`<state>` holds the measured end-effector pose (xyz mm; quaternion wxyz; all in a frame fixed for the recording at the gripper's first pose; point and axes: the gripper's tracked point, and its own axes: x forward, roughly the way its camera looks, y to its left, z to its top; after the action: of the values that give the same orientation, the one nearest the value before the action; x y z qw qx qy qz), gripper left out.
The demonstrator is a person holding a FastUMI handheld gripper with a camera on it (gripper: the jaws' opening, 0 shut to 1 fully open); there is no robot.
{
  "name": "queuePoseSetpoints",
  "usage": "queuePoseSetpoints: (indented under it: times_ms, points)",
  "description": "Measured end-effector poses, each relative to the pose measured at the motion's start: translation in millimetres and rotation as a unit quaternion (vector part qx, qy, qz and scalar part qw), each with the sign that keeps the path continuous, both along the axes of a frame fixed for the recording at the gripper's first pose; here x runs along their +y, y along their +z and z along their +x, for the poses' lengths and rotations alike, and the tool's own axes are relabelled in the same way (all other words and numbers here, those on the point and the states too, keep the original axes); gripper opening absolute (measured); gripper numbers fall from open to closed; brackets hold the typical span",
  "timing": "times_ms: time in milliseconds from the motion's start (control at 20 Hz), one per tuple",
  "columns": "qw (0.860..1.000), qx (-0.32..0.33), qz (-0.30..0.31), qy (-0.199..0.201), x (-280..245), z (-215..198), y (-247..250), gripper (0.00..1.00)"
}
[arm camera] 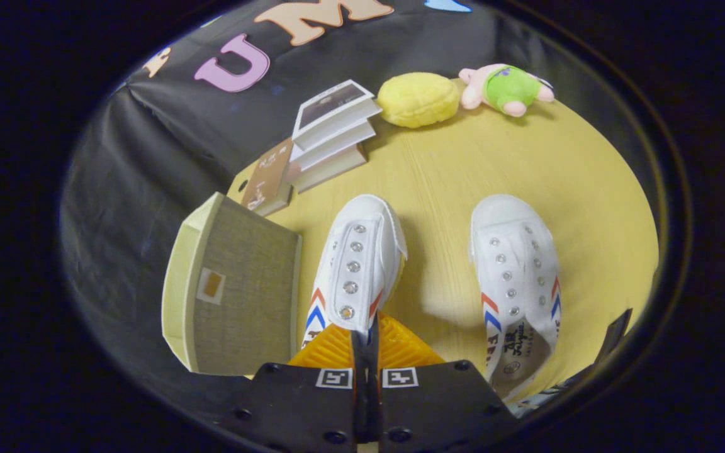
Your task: Open the storage box then place both shoes into the box .Put the left shoe in first, then the right shoe, with the right side of both shoes facing outward in a uniform manner.
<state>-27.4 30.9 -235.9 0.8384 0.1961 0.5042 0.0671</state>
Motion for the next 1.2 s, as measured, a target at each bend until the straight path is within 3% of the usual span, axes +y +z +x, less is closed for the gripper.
queuePoseSetpoints:
  times_ms: [350,600,950,1200]
  points:
    - [0.997,-0.071,0.039,0.0,56.3,24.7,93.5,0.03]
    - [0.994,-0.096,0.058,0.023,110.2,34.1,125.4,0.03]
    - [0.993,-0.063,0.067,0.076,200.2,24.4,97.5,0.03]
    - [0.993,-0.036,0.061,0.093,248.0,19.7,62.5,0.04]
